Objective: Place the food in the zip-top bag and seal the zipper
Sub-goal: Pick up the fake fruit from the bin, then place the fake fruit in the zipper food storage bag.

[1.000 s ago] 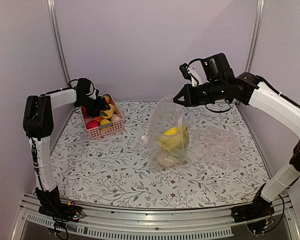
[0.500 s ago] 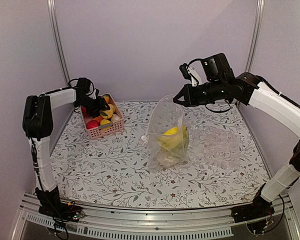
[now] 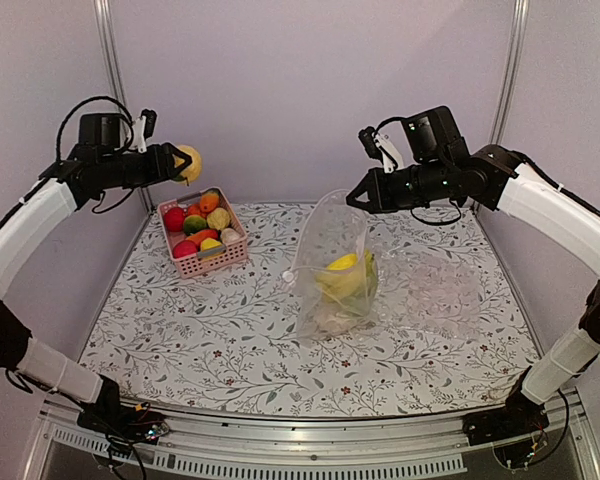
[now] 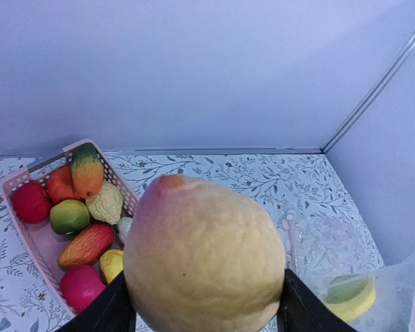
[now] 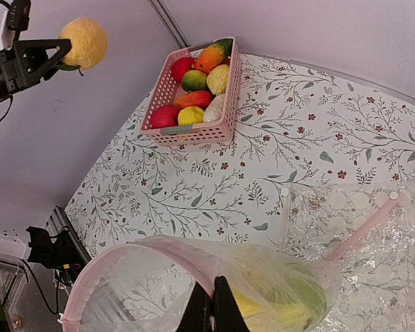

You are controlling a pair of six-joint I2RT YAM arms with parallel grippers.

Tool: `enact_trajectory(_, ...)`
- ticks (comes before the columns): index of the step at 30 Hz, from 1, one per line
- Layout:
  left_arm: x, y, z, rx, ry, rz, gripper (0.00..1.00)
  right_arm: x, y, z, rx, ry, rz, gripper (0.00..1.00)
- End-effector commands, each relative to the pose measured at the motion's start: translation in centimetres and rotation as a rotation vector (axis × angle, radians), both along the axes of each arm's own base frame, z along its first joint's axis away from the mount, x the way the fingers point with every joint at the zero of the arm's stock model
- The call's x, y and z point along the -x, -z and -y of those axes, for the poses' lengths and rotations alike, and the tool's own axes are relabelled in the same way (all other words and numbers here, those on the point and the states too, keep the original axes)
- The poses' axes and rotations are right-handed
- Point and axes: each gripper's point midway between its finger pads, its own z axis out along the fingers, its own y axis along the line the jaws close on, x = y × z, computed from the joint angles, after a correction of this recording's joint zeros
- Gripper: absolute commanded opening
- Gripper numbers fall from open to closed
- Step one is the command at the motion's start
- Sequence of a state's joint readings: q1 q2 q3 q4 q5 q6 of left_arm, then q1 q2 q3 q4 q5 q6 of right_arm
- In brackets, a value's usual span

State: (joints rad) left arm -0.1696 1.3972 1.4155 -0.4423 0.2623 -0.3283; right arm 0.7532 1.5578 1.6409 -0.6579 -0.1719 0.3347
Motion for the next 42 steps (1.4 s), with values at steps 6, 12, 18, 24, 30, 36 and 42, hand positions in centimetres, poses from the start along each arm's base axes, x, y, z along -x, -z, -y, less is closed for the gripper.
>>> enact_trajectory(6, 10.0, -5.1, 13.0, 0.014, 0.417, 0.118, 0.54, 0.2, -0.6, -0.5, 0.004, -0.02, 0.019, 0.0)
enact_trajectory(12, 15.5, -7.4, 20.0, -0.038, 0.666, 0.209, 0.55, 0.2, -0.6, -0.6, 0.002, -0.023, 0.017, 0.0)
enact_trajectory(18, 20.1, -5.5, 25.9, -0.136, 0.878, 0.225, 0.57, 0.4, -0.8, -0.4, 0.006, -0.022, 0.022, 0.0)
enact_trajectory(24, 21.1, -3.6, 29.8, -0.258, 0.94, 0.212, 0.53, 0.5, -0.7, -0.4, 0.007, -0.023, 0.019, 0.0)
enact_trajectory(30, 19.8, -1.0, 30.5, -0.373, 0.919, 0.131, 0.51, 0.7, -1.0, -0.2, 0.008, -0.02, 0.023, 0.0)
enact_trajectory(36, 18.9, 1.8, 29.2, -0.484, 0.868, 0.033, 0.49, 0.8, -1.5, 0.3, 0.009, -0.01, 0.04, 0.0)
enact_trajectory(42, 19.6, 3.7, 28.2, -0.548, 0.887, -0.07, 0.49, 1.2, -2.2, -0.1, -0.008, -0.035, 0.05, 0.0)
